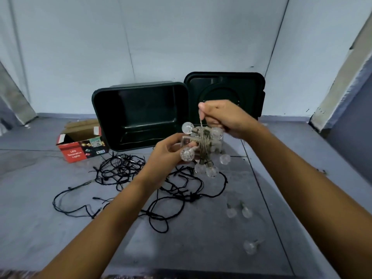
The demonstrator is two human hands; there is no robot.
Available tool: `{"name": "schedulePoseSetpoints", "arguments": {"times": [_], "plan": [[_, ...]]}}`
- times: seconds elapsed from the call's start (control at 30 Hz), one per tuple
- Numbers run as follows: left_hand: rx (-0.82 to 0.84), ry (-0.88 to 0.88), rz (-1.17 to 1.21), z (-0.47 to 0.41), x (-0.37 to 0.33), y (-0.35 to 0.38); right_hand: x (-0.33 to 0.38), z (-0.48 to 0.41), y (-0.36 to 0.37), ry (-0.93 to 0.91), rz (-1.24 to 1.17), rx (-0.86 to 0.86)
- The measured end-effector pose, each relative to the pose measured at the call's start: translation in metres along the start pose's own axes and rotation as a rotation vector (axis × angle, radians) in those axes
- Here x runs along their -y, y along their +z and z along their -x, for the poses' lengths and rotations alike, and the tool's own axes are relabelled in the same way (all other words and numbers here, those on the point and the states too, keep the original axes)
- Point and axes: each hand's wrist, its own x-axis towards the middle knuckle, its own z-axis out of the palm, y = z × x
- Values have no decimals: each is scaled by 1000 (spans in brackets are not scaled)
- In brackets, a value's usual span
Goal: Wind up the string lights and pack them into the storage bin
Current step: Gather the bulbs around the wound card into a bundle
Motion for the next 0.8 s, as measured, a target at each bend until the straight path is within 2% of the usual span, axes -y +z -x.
{"name": "schedulePoseSetpoints", "arguments": {"times": [0.13,0.17,0.23,0.3,0.4,0.5,0.6,0.7,0.8], "plan": [[33,11,103,3,-5,1,-36,7,29,220,-573,-2],[25,15,134,3,-7,1,-42,14,40,240,-615,-43],[-27,35,184,2,-12,0,-54,29,57,227,-459,-185],[-94,69,184,-3,-17,-5,-65,49,70,170,-313,-239],[-177,105,142,-9,-20,-12,-70,72,83,124,-210,-197],[-223,96,154,-12,-15,-12,-58,84,89,90,45,-61],[-249,100,140,-15,-13,-12,-39,89,89,105,92,27],[-236,105,60,-15,-10,-13,-2,83,78,18,300,0],[-168,75,2,-10,-4,-12,36,64,57,-183,583,-91]]}}
